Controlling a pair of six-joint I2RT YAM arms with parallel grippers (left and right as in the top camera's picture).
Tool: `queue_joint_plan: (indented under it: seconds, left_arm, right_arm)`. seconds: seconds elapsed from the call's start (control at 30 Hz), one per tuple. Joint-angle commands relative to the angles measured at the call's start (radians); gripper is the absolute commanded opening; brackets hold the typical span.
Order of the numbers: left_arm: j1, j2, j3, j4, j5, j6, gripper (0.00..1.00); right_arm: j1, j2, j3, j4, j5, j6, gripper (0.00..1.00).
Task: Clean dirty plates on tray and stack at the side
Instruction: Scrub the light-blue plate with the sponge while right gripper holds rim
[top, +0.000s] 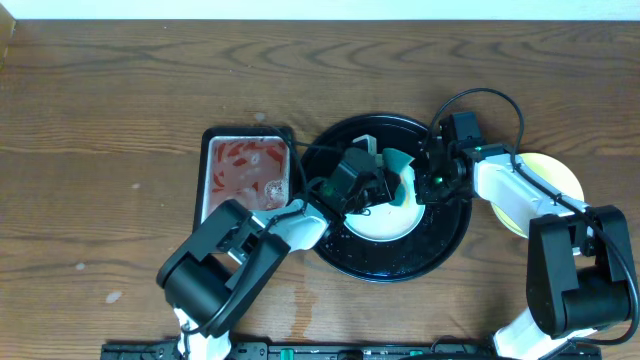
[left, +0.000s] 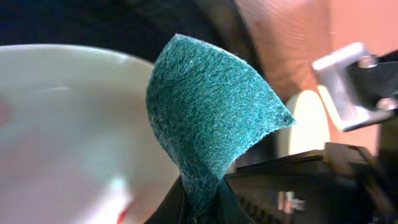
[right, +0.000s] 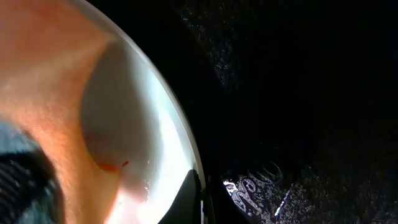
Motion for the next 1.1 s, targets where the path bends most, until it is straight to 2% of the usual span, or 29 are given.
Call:
queue_joint_plan:
  seconds: [0.0,0.23,0.33,0.53,0.67,0.87,1.07]
  left_arm:
    - [-0.001,0.035,-0.002,0.035,0.059,-0.009,0.08]
    - [0.000,0.090,-0.002,-0.022,0.058,0.029,0.07]
    - [0.000,0.089,-0.002,-0.116,0.055,0.148,0.07]
    - [0.006,0.066,-0.002,-0.347,0.055,0.219,0.07]
    - [0.009,0.034,-0.002,-0.431,0.021,0.253,0.07]
    - [0.022,-0.064,-0.002,-0.563,-0.130,0.308,0.07]
    - [0.033,-0.183,-0.002,-0.562,-0.154,0.310,0.07]
  right_arm:
    - [0.011,0.010,-0.026,-0.005,0.016,-0.021,0.01]
    - [0.011,0.010,-0.026,-0.005,0.015,-0.021,0.01]
    - [0.011,0.010,-0.026,-0.005,0.016,-0.021,0.01]
    - [0.011,0.010,-0.026,-0.005,0.016,-0.021,0.01]
    - [0.011,0.010,-0.026,-0.005,0.016,-0.021,0.01]
    - [0.011,0.010,-0.026,-0.005,0.016,-0.021,0.01]
    - [0.011,0.010,-0.026,-0.006,0.016,-0.021,0.01]
